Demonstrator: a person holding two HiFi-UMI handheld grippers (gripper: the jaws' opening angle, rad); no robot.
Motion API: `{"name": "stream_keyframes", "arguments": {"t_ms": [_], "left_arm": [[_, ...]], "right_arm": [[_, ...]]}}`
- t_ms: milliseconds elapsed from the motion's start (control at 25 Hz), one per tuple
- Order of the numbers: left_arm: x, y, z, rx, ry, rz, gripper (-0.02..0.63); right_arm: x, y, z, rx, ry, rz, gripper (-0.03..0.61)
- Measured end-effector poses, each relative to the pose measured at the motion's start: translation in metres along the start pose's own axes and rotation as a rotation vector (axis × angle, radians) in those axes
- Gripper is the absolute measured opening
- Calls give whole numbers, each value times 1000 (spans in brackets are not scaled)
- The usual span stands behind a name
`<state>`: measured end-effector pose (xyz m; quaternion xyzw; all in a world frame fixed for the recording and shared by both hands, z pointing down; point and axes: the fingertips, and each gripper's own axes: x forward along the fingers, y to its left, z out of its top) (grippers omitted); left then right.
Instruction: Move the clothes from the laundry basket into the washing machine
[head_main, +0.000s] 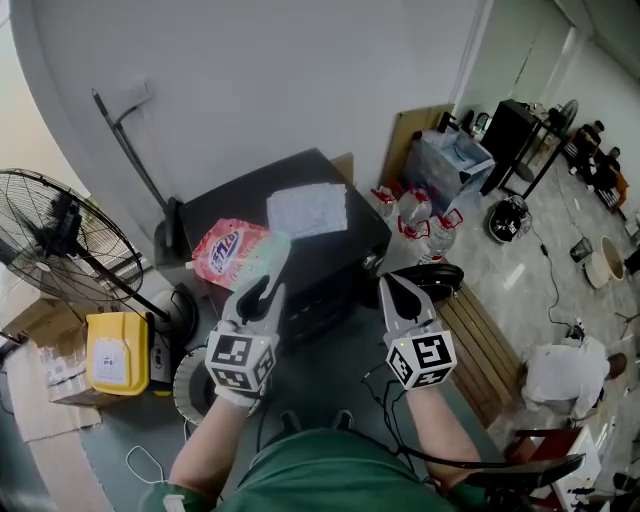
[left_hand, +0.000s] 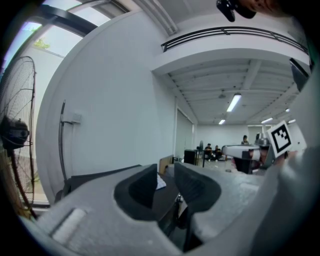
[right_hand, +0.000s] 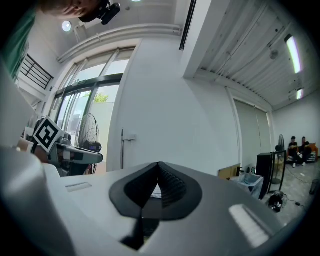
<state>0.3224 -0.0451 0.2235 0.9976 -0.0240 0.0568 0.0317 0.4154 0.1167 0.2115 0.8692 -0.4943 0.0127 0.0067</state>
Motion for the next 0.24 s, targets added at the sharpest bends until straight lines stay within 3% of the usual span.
{"name": "stream_keyframes", "arguments": {"t_ms": [240], "left_arm": [[-4, 2, 1, -5, -3, 3, 103]], "right_arm": [[-1, 2, 2, -1, 1, -5, 2]]}}
